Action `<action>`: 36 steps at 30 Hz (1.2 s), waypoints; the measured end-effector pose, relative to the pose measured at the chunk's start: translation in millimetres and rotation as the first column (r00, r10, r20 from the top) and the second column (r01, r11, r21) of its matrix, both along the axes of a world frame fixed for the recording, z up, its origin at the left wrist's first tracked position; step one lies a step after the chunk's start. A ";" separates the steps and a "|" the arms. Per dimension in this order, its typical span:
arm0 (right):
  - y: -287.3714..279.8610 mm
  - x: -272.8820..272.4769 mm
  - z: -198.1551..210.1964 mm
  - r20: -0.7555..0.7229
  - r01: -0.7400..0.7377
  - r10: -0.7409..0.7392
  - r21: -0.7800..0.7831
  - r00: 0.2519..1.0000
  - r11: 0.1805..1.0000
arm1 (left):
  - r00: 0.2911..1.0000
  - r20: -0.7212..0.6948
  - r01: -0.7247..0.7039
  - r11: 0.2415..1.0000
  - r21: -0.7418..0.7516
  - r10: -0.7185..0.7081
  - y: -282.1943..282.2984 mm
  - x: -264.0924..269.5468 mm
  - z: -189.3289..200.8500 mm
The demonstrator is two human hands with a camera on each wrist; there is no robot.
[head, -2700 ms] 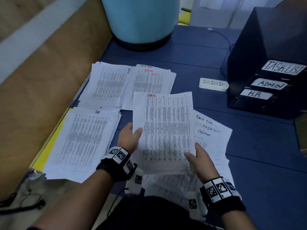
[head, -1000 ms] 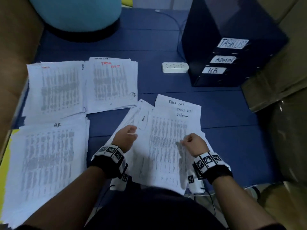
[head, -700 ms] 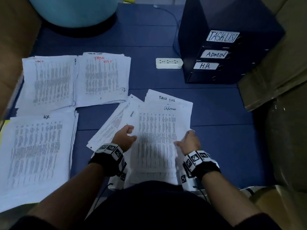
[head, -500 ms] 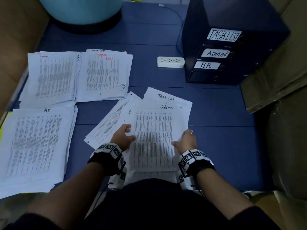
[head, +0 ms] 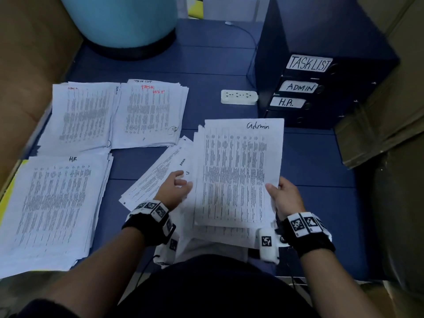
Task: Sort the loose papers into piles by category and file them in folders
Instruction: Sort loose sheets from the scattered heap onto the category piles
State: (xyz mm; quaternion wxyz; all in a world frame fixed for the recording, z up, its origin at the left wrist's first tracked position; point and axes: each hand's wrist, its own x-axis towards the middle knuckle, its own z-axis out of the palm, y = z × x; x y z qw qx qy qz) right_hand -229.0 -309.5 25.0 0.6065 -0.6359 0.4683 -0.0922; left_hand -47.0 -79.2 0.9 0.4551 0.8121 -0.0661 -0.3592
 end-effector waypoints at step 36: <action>4.6 14.0 17.2 0.144 0.118 -0.126 0.065 0.981 0.991 | 0.992 0.082 -0.078 0.973 -0.216 0.097 -5.1 15.3 50.0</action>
